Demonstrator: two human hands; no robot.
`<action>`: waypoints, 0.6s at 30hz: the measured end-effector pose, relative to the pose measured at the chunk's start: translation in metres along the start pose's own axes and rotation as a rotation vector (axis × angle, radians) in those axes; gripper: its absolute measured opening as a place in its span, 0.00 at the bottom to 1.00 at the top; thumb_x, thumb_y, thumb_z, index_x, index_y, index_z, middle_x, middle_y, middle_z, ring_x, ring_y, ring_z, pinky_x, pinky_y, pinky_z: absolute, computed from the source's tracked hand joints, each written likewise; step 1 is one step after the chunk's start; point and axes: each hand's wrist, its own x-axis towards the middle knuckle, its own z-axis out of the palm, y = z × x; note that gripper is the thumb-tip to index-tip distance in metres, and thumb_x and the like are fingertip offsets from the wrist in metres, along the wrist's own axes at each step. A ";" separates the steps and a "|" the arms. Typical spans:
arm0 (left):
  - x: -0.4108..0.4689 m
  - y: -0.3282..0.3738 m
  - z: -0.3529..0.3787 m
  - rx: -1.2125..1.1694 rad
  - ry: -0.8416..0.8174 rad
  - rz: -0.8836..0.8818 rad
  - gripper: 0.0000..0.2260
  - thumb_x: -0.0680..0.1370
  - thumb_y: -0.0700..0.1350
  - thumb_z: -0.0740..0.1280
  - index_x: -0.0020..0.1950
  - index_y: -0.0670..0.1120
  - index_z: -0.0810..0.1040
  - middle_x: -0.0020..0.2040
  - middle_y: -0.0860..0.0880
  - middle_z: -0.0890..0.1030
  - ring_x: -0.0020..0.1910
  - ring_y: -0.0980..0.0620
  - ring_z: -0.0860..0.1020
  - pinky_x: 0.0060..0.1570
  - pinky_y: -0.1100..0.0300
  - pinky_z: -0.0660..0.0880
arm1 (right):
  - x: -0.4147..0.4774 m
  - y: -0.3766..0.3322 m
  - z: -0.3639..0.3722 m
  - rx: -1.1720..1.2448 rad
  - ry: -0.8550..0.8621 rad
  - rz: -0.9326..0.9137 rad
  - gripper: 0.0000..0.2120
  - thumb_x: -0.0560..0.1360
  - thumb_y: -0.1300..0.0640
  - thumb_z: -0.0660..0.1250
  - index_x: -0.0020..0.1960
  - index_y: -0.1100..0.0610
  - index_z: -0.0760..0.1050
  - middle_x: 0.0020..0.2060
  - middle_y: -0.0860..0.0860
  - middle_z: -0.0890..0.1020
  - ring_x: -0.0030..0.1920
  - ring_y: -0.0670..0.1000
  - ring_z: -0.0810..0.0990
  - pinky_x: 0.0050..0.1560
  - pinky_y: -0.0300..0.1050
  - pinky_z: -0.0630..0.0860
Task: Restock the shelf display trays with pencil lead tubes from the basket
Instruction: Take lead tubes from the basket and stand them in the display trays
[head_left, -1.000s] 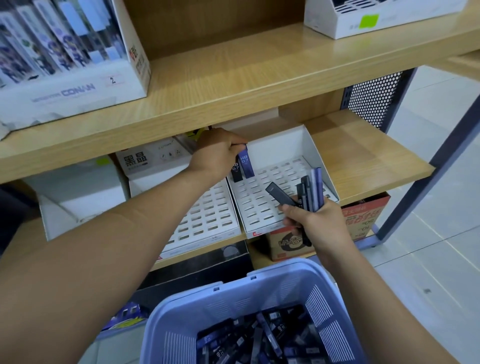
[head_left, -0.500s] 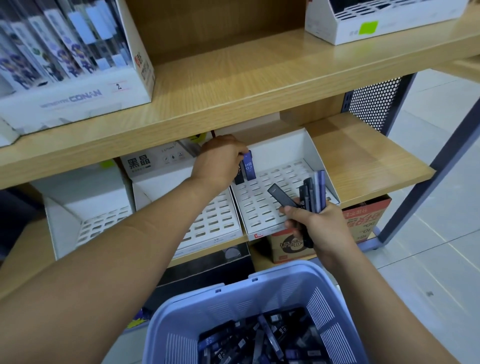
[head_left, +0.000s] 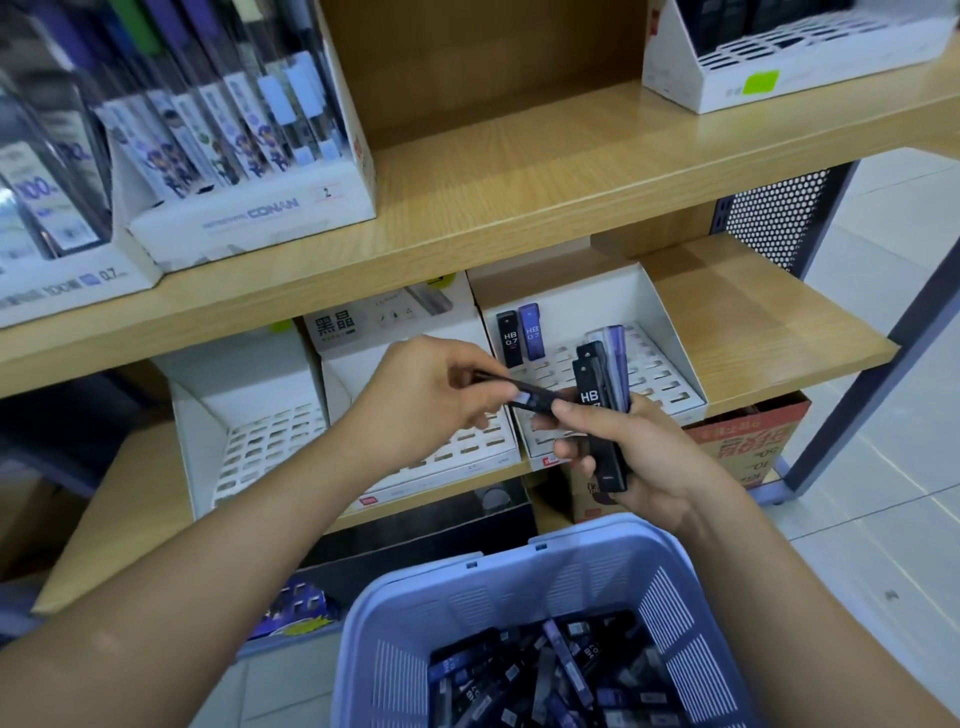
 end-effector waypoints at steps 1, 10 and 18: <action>-0.003 -0.002 -0.003 -0.126 0.003 -0.070 0.02 0.75 0.44 0.70 0.46 0.47 0.83 0.36 0.46 0.83 0.31 0.55 0.80 0.34 0.59 0.78 | 0.000 0.001 0.001 0.002 0.011 -0.017 0.09 0.72 0.64 0.70 0.52 0.64 0.80 0.40 0.57 0.84 0.31 0.47 0.80 0.25 0.34 0.72; -0.022 -0.019 -0.006 -0.283 -0.147 -0.285 0.04 0.75 0.41 0.70 0.48 0.46 0.84 0.41 0.46 0.85 0.39 0.55 0.79 0.40 0.65 0.76 | 0.006 0.008 0.026 0.209 0.099 -0.113 0.11 0.69 0.63 0.73 0.50 0.61 0.77 0.38 0.55 0.82 0.34 0.47 0.80 0.25 0.33 0.71; -0.028 -0.009 0.002 -0.627 -0.256 -0.275 0.24 0.73 0.40 0.70 0.67 0.54 0.70 0.49 0.42 0.84 0.49 0.46 0.83 0.47 0.56 0.80 | 0.015 0.020 0.039 0.244 0.009 -0.115 0.17 0.66 0.60 0.74 0.54 0.61 0.77 0.35 0.51 0.77 0.29 0.44 0.70 0.22 0.32 0.66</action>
